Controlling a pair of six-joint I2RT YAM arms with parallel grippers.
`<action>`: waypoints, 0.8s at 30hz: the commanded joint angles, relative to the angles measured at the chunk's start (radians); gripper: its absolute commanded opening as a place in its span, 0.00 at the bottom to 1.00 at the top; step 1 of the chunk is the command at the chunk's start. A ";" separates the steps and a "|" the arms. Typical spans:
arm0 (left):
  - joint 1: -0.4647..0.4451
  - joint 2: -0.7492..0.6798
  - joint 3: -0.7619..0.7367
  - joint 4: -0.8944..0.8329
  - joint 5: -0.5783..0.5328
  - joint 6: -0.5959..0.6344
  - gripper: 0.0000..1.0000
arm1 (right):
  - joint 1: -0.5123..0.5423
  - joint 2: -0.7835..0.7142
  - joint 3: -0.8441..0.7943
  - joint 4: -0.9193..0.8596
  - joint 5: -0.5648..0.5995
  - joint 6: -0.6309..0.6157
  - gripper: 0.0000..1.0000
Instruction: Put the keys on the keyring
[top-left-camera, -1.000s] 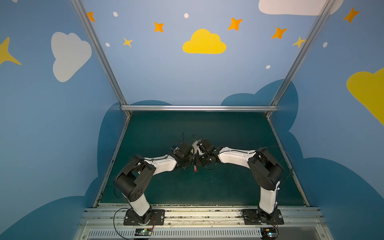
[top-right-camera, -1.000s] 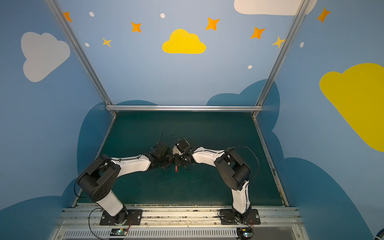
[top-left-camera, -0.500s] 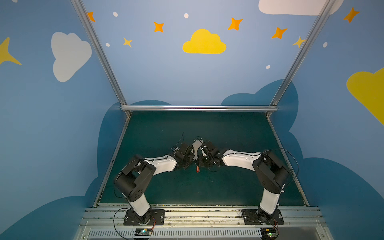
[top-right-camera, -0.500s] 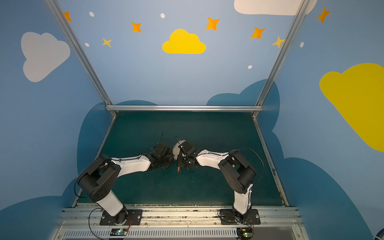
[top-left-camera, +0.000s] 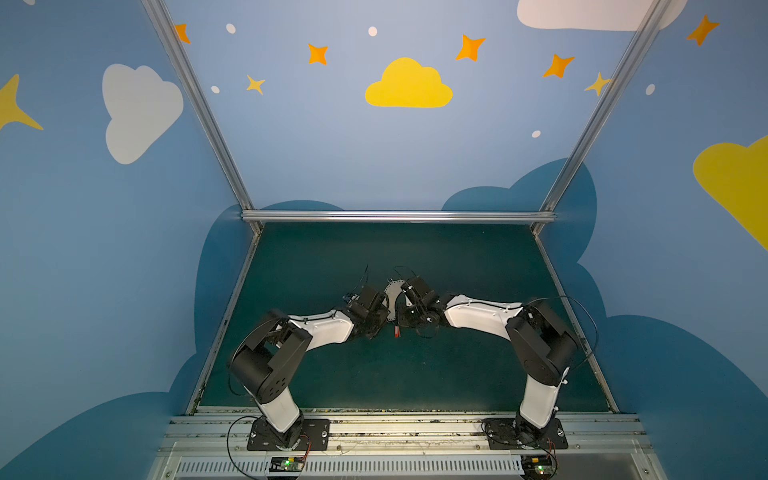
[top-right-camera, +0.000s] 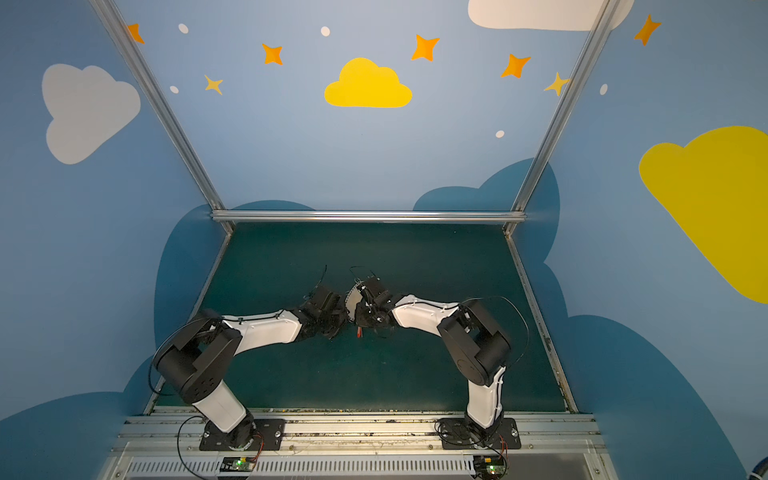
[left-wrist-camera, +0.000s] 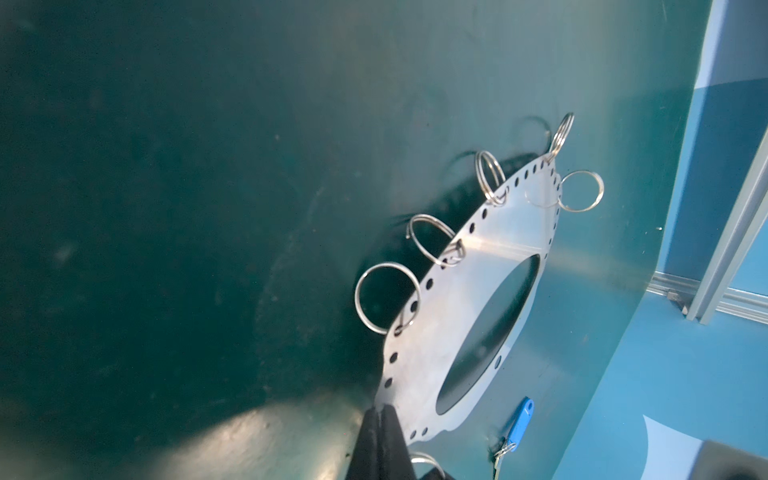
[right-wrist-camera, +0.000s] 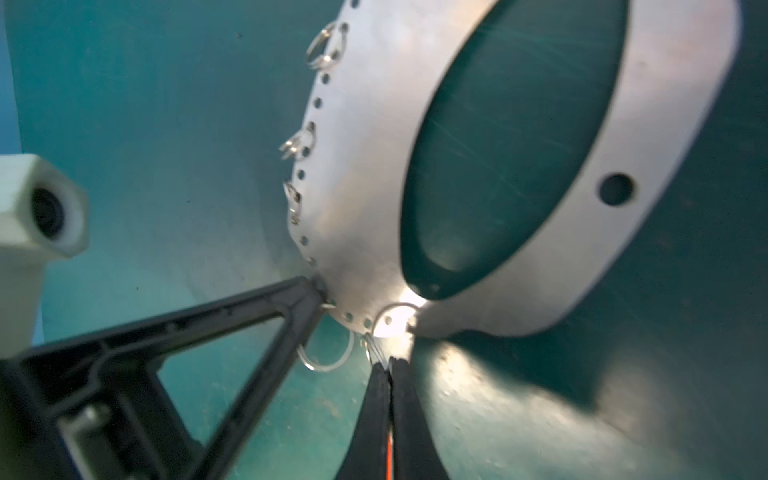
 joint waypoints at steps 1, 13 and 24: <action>-0.005 0.010 0.012 -0.002 0.007 0.013 0.04 | 0.014 0.032 0.037 -0.036 0.000 -0.018 0.00; -0.005 0.014 0.008 0.022 0.005 0.005 0.04 | 0.025 0.059 0.062 -0.055 -0.041 -0.047 0.00; -0.005 0.001 -0.013 0.068 -0.010 -0.016 0.04 | 0.034 0.080 0.084 -0.045 -0.110 -0.075 0.00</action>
